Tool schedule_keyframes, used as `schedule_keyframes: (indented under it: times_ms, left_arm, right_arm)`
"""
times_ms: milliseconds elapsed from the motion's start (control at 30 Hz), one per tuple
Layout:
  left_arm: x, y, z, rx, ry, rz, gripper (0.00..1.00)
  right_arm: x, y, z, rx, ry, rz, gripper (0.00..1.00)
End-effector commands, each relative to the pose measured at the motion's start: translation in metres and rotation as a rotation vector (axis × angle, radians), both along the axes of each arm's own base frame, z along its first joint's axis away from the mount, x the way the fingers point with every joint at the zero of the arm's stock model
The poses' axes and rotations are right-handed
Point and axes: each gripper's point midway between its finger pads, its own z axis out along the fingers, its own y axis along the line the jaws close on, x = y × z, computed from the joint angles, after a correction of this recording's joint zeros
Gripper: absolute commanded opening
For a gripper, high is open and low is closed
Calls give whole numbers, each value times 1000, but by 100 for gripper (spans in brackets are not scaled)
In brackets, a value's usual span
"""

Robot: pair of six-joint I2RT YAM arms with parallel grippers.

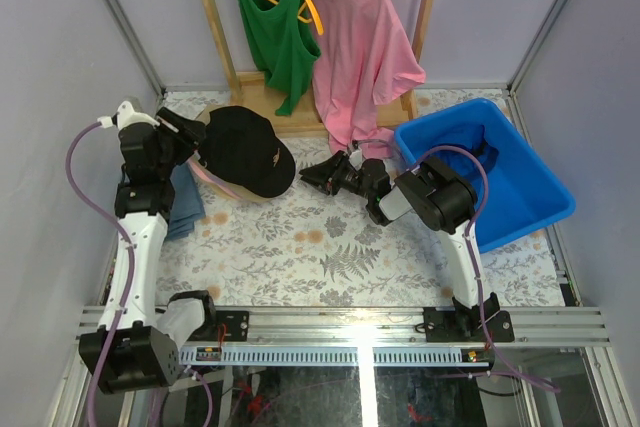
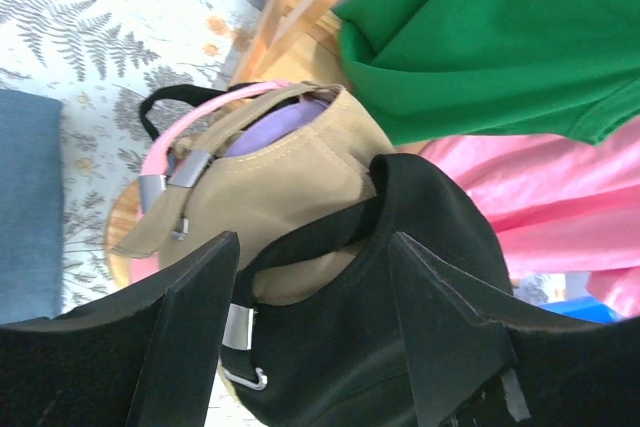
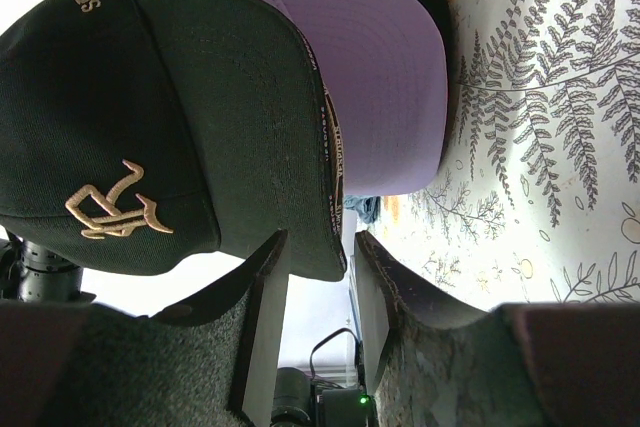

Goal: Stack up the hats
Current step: Stack the hat on the hat.

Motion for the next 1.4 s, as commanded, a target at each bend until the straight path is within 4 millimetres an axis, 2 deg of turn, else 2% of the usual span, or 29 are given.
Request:
schedule_keyframes:
  times_ms: [0, 133, 433, 767, 1367]
  left_arm:
    - [-3, 24, 9, 120, 17, 98, 61]
    - [-1, 31, 12, 154, 21, 123, 60]
    - [7, 25, 6, 174, 30, 81, 49]
    - [8, 16, 6, 187, 22, 37, 51]
    - [13, 4, -9, 220, 72, -8, 51]
  right_arm:
    - [5, 2, 38, 67, -97, 1, 40]
    - [6, 1, 37, 67, -95, -1, 40]
    - [8, 2, 34, 65, -90, -1, 40]
    - [11, 4, 32, 64, -86, 0, 40]
    - [11, 4, 33, 76, -86, 2, 40]
